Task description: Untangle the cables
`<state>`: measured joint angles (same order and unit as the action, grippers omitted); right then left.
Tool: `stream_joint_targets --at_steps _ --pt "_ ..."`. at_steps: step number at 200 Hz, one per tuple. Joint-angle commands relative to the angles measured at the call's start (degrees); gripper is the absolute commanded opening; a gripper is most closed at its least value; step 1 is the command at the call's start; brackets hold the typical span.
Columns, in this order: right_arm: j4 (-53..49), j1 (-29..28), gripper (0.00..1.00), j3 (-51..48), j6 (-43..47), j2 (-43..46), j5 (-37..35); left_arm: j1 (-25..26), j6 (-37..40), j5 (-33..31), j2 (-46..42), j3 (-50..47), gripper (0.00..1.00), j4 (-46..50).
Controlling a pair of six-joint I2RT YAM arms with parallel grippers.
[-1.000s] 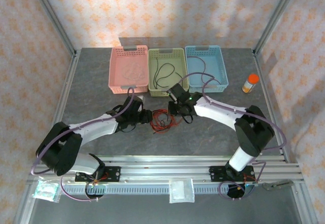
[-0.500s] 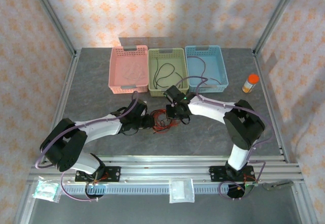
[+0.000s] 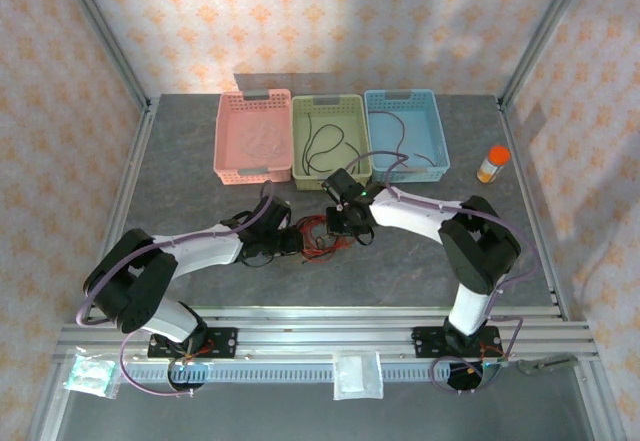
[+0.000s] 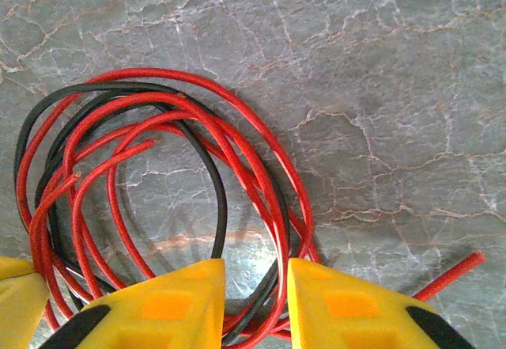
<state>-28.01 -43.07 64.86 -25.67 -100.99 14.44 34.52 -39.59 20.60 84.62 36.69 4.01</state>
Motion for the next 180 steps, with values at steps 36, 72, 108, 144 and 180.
stream_joint_targets --at_steps 36,72,108,144,180 --pt "-0.4 0.0 0.26 0.9 -0.4 -0.9 -2.2 0.6 0.0 -2.6 -3.4 2.0 0.12 3.5" --pt "-2.0 0.0 0.26 1.4 -0.7 -1.7 -3.9 0.6 0.6 -3.3 -6.6 3.3 0.10 5.9" --pt "-1.0 0.1 0.32 0.9 -1.8 1.8 -6.7 0.6 3.0 -4.7 -10.7 5.1 0.06 7.6" --pt "-1.0 0.4 0.50 0.8 -2.5 6.7 -12.2 0.0 5.7 -5.6 -11.8 9.9 0.00 11.0" --pt "8.2 0.4 0.57 -4.6 0.5 17.2 -10.8 -0.2 7.4 -3.2 -11.3 14.2 0.00 12.3"
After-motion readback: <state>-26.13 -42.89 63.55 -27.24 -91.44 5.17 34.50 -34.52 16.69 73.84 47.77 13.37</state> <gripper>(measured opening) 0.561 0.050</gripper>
